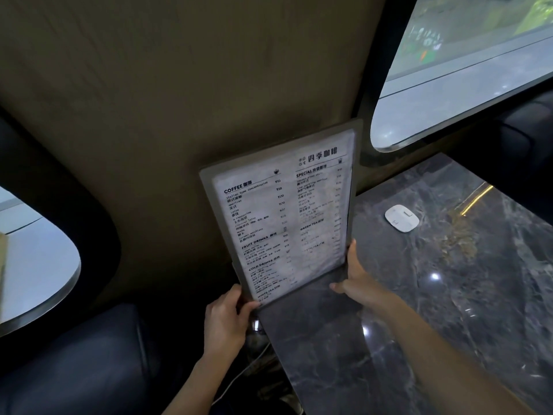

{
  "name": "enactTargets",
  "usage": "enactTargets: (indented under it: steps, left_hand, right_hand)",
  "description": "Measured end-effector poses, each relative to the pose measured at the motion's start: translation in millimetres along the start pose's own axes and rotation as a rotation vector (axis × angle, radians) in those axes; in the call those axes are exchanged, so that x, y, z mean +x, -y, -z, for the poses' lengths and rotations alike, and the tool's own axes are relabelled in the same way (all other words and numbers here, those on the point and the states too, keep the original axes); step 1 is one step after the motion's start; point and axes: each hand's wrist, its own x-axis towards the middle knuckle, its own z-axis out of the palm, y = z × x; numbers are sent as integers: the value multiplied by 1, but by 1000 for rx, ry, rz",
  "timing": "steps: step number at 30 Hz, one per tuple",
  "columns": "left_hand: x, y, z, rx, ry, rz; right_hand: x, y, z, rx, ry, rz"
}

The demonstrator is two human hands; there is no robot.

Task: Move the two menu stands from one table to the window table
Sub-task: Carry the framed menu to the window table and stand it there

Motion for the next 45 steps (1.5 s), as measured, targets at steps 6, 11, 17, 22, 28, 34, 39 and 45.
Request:
enactTargets:
  steps: [6,11,17,22,28,34,39,45]
  left_hand:
    - [12,5,1,15,-13,0]
    - [22,7,2,-1,-14,66]
    - [22,7,-1,9,-10,115]
    - [19,5,-4,69,-40,133]
    - [7,-4,-1,184,-111,110]
    - [-13,-38,-10,205,-101,-178]
    - [-21,-82,-46,102,99,-288]
    - [-34,-143,-102,45,331,-447]
  right_hand:
    - [10,10,-1,-34,-14,-27]
    - [16,17,-2,-55,-8,-11]
    - [20,21,-2,-69,-6,52]
    - [13,14,3,-149,-49,113]
    - [-6,-1,11,-266,-215,163]
    - [-41,-27,37,-310,-282,209]
    - [-87,-62,58,-444,-425,139]
    - [-161,-112,72,-482,-629,39]
